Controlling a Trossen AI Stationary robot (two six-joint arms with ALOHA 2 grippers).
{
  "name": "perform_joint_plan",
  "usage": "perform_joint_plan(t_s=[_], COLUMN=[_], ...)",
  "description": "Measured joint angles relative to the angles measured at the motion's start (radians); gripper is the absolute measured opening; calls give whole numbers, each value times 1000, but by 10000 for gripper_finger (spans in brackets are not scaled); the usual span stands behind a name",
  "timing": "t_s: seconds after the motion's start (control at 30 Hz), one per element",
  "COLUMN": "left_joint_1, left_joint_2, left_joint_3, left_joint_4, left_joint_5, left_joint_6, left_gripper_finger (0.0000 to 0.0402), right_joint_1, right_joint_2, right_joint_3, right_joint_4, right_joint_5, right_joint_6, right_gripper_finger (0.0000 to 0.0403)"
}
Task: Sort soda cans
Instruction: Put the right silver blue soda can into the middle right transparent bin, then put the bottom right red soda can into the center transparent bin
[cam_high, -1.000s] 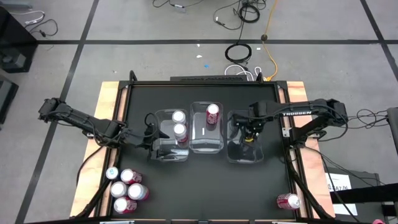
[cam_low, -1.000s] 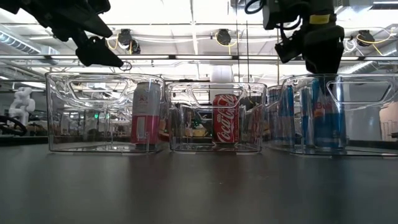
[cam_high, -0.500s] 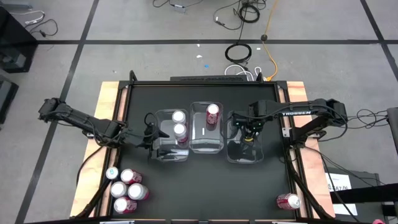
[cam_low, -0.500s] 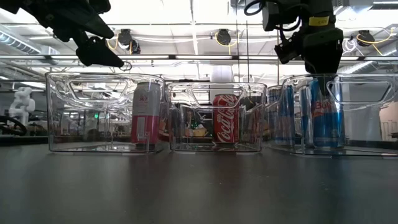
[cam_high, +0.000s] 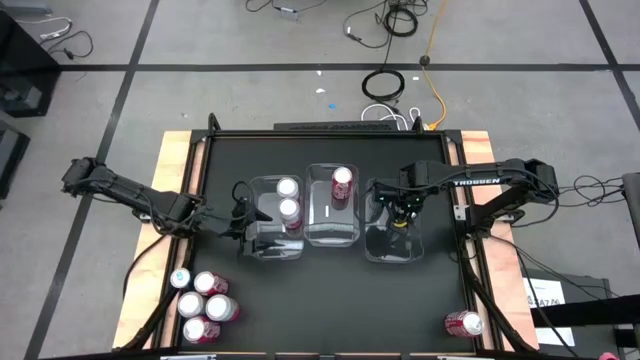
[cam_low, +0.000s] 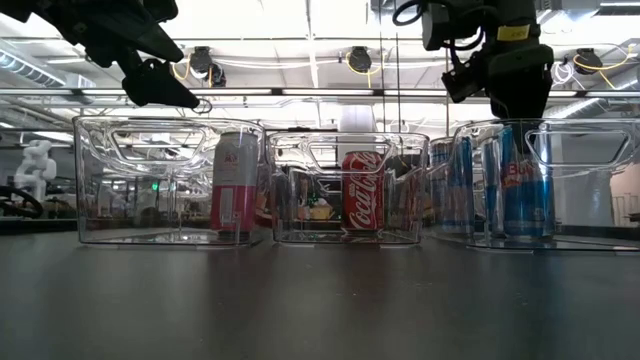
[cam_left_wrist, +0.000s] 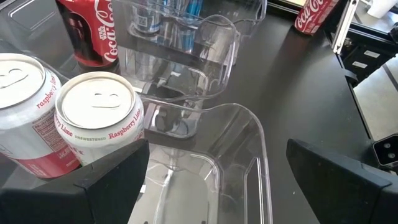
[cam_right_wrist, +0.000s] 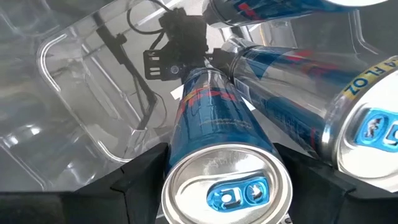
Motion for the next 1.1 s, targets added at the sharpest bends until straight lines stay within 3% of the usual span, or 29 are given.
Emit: perform_joint_plan(t_s=[0.5, 0.73, 1.1], left_joint_1=[0, 0, 0], left_joint_2=[0, 0, 0], left_joint_3=[0, 0, 0], left_joint_4=[0, 0, 0], left_joint_5=[0, 0, 0], left_joint_6=[0, 0, 0], left_gripper_finger=[386, 386, 386], right_joint_1=[1, 2, 2], right_joint_2=[0, -1, -3], right_joint_3=[0, 4, 223], right_joint_4=[0, -3, -113], right_joint_5=[5, 5, 6], right_joint_6=[0, 0, 77], right_gripper_finger=[269, 294, 315])
